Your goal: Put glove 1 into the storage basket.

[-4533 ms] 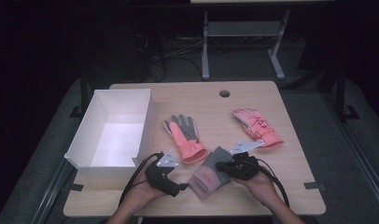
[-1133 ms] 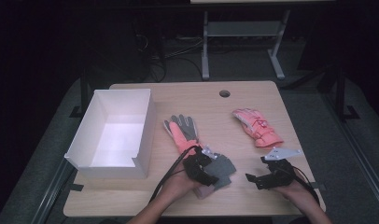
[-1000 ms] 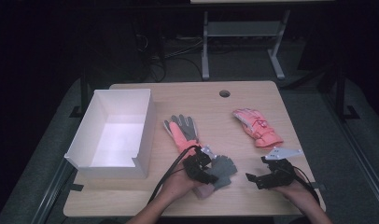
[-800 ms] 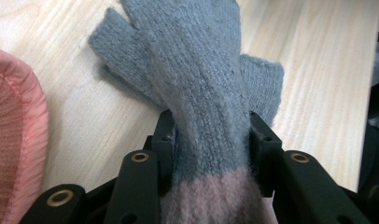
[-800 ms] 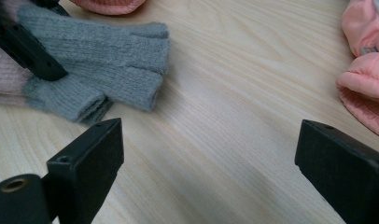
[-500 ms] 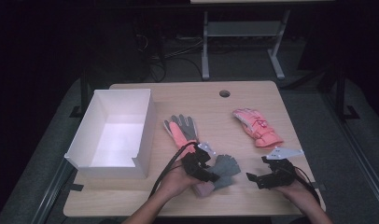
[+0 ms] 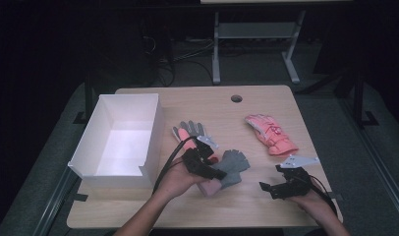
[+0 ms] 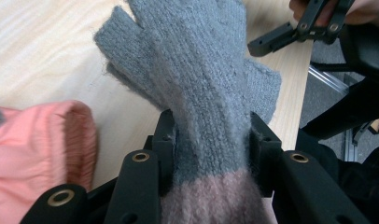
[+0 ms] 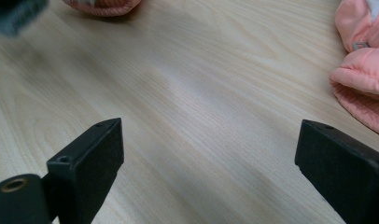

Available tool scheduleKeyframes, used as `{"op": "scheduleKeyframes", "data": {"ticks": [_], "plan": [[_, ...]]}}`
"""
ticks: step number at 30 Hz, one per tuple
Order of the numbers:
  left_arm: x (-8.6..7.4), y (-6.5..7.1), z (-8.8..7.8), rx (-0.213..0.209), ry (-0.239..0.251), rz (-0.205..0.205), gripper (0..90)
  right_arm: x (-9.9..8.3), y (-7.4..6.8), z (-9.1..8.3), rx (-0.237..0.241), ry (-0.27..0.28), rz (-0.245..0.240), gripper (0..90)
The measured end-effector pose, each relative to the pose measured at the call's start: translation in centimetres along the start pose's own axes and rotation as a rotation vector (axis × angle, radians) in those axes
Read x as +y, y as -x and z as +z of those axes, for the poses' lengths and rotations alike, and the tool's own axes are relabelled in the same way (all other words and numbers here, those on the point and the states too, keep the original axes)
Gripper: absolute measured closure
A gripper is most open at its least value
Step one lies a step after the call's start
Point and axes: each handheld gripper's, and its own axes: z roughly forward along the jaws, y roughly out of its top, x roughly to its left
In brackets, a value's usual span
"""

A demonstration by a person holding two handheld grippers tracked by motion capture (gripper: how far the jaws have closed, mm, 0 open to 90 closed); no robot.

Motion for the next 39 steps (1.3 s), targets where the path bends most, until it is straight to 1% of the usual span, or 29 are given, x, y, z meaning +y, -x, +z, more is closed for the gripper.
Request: {"op": "scheduleKeyframes", "data": {"ticks": [5, 7, 9, 10, 11, 12, 13, 15, 16, 18, 19, 20, 21, 23, 27, 29, 30, 35, 36, 37, 39], "plan": [[0.5, -0.1, -1.2, 0.010, 0.005, -0.011, 62.5, 0.0, 0.0, 0.0, -0.002, -0.005, -0.001, 7.6], [0.9, -0.3, -2.0, 0.023, 0.004, -0.006, 62.5, 0.0, 0.0, 0.0, -0.004, -0.007, -0.001, 7.6], [1.0, -0.3, -2.3, 0.026, 0.007, -0.007, 62.5, -0.1, 0.1, 0.0, -0.007, -0.005, -0.001, 7.6], [1.2, -0.4, -2.9, 0.036, 0.008, -0.008, 62.5, 0.0, 0.1, 0.0, -0.007, -0.004, 0.001, 7.6], [1.2, -0.4, -2.9, 0.036, 0.008, -0.008, 62.5, 0.0, 0.1, 0.0, -0.007, -0.004, 0.001, 7.6], [1.5, -0.5, -3.5, 0.043, 0.013, -0.007, 62.5, 0.0, 0.0, 0.0, -0.006, -0.004, 0.002, 7.6], [1.6, -0.6, -3.9, 0.046, 0.013, -0.008, 62.5, 0.0, 0.0, 0.0, -0.006, -0.004, 0.000, 7.6], [1.7, -0.7, -4.1, 0.049, 0.016, -0.008, 62.5, 0.0, 0.0, 0.1, -0.006, -0.009, -0.001, 7.6], [1.9, -0.8, -4.7, 0.059, 0.020, -0.010, 62.5, 0.0, 0.0, 0.1, -0.004, -0.009, 0.000, 7.6], [2.1, -0.9, -5.4, 0.069, 0.019, -0.010, 62.5, -0.1, 0.0, 0.1, -0.006, -0.005, 0.000, 7.6], [2.1, -0.9, -5.4, 0.069, 0.019, -0.010, 62.5, -0.1, 0.0, 0.1, -0.006, -0.005, 0.000, 7.6], [2.2, -1.1, -6.1, 0.077, 0.024, -0.010, 62.5, -0.1, 0.1, 0.1, -0.007, -0.006, 0.002, 7.6], [2.2, -1.1, -6.1, 0.077, 0.024, -0.010, 62.5, -0.1, 0.1, 0.1, -0.008, -0.008, 0.002, 7.6], [2.3, -1.4, -6.6, 0.083, 0.026, -0.013, 62.5, -0.1, 0.1, 0.1, -0.007, -0.007, 0.003, 7.6], [2.3, -2.1, -8.1, 0.099, 0.044, -0.032, 62.5, -0.1, 0.1, 0.1, -0.007, -0.011, 0.003, 7.6], [2.3, -2.2, -8.3, 0.101, 0.045, -0.036, 62.5, -0.1, 0.1, 0.1, -0.005, -0.013, 0.004, 7.6], [2.2, -2.5, -9.0, 0.113, 0.048, -0.042, 62.5, -0.1, 0.0, 0.1, -0.004, -0.009, 0.004, 7.5], [2.1, -3.2, -10.8, 0.142, 0.057, -0.058, 62.5, -0.1, 0.1, 0.1, -0.007, -0.010, 0.005, 7.5], [2.1, -3.2, -10.8, 0.142, 0.057, -0.058, 62.5, -0.1, 0.1, 0.1, -0.007, -0.010, 0.005, 7.5], [2.0, -3.4, -11.5, 0.155, 0.063, -0.069, 62.5, 0.0, 0.0, 0.1, -0.007, -0.011, 0.004, 7.6], [1.7, -3.8, -12.3, 0.169, 0.076, -0.080, 62.4, 0.0, 0.0, 0.1, -0.007, -0.012, 0.003, 7.6]]}}
